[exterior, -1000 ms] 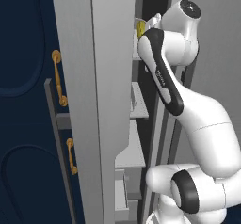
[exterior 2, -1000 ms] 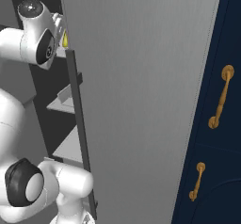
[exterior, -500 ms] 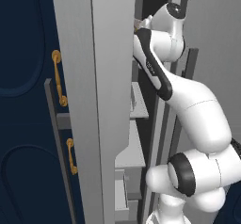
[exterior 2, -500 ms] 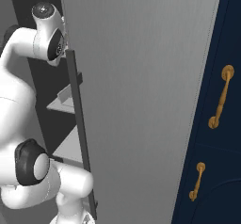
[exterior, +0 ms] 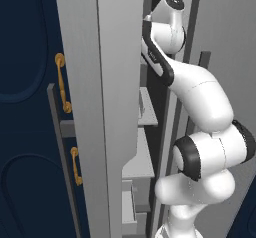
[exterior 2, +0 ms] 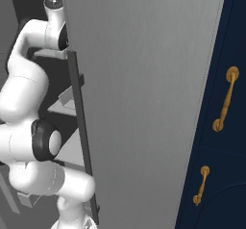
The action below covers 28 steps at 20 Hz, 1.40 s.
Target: Take the meat container that has the fish and place it on the second highest rack of the freezer. Then take the vegetable container that has the mushroom and cucumber and place it on the highest rack of the freezer.
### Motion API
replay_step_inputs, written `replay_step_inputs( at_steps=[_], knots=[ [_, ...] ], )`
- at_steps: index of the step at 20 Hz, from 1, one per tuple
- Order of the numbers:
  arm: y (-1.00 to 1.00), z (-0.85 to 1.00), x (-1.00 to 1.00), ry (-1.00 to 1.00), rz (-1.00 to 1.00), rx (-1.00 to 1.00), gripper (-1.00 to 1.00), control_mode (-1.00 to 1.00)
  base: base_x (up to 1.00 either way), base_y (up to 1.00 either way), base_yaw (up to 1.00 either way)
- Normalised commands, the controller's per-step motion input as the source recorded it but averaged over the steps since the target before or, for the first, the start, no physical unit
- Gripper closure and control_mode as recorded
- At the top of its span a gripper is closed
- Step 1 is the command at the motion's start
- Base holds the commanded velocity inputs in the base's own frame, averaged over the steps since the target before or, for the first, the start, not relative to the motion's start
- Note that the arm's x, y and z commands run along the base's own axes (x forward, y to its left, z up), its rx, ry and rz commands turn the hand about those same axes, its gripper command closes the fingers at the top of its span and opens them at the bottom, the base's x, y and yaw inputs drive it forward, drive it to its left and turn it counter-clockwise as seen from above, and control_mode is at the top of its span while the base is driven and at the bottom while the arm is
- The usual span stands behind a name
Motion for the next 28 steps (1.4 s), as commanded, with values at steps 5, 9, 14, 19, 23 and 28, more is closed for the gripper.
replay_step_inputs(
  at_steps=[5, 9, 14, 19, 23, 28],
  knots=[
    [0.0, -0.1, 0.39, 0.02, 0.0, 0.0, -1.0, -1.0, 0.0, 0.0, 0.0],
    [0.0, 0.02, -0.32, -0.17, 0.0, 0.0, -1.0, -1.0, 0.0, 0.0, 0.0],
    [0.0, 0.08, -0.53, -0.24, 0.0, 0.0, -1.0, -1.0, 0.0, 0.0, 0.0],
    [0.0, 0.0, -0.93, -0.22, 0.0, 0.0, -1.0, -1.0, 0.0, 0.0, 0.0],
    [-0.03, 0.0, -1.0, -0.13, 0.0, 0.0, -1.0, -1.0, 0.0, 0.0, 0.0],
    [-0.29, -0.01, -1.0, 0.06, 0.0, 0.0, -1.0, -1.0, 0.0, 0.0, 0.0]
  ],
)
